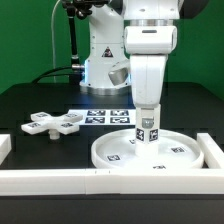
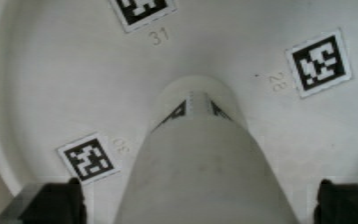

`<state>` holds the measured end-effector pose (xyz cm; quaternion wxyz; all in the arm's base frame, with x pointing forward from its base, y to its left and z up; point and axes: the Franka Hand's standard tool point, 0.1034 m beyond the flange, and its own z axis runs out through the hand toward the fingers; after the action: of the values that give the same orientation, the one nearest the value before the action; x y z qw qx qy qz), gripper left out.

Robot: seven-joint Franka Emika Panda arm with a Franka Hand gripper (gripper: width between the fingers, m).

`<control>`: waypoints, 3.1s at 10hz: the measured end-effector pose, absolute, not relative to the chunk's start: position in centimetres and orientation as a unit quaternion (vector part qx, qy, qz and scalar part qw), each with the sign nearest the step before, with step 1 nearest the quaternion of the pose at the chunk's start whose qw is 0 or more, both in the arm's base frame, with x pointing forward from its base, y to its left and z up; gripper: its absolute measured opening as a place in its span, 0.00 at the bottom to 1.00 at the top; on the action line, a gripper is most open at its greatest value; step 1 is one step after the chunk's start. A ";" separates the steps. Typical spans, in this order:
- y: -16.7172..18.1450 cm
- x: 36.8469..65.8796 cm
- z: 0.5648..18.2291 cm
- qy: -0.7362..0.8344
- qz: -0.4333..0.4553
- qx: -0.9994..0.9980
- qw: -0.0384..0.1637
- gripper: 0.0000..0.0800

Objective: Assemble round table

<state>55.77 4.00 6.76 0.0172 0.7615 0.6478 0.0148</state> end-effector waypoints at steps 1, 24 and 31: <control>4.0 55.8 6.8 0.692 0.009 0.721 0.025 0.81; 3.4 55.5 6.7 0.187 -0.007 0.982 -0.008 0.51; 3.8 55.6 6.7 -0.036 -0.005 0.999 -0.011 0.51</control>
Offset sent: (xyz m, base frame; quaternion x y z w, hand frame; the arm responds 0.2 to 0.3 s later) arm 0.0085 0.0049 0.0070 -0.0010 -0.0159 -0.2012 0.9794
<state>55.64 3.81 6.68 -0.0113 0.9993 -0.0357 -0.0050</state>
